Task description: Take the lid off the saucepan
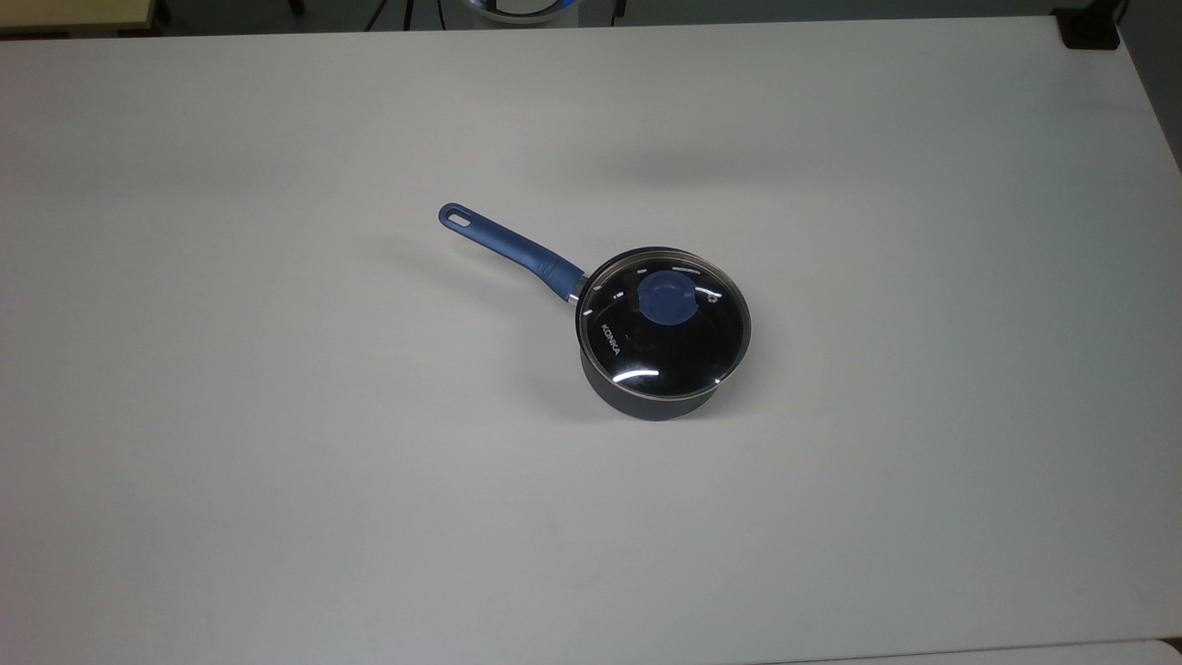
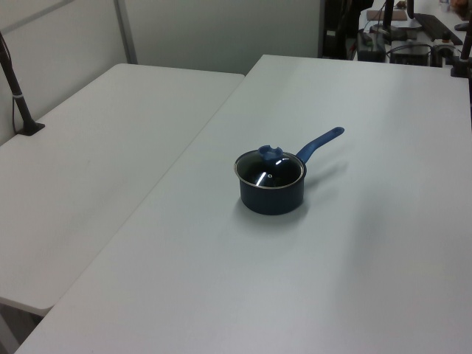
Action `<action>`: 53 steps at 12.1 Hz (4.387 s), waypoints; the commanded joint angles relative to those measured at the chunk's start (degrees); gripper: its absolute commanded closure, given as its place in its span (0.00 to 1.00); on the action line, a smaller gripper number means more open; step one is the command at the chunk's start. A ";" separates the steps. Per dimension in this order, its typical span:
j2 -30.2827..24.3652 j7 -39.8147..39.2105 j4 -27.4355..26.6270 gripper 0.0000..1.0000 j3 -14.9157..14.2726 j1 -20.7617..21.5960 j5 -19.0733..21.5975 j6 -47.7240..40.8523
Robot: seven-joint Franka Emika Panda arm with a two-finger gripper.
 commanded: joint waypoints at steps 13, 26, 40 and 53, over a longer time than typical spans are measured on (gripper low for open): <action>-0.01 -0.54 -2.39 0.00 -1.02 -1.24 3.96 -1.88; 15.44 8.34 -1.95 0.00 -0.75 2.08 5.37 18.50; 23.54 9.65 -2.03 0.21 -0.75 7.28 1.41 23.69; 21.62 9.66 -1.60 0.70 -1.01 6.76 0.88 24.31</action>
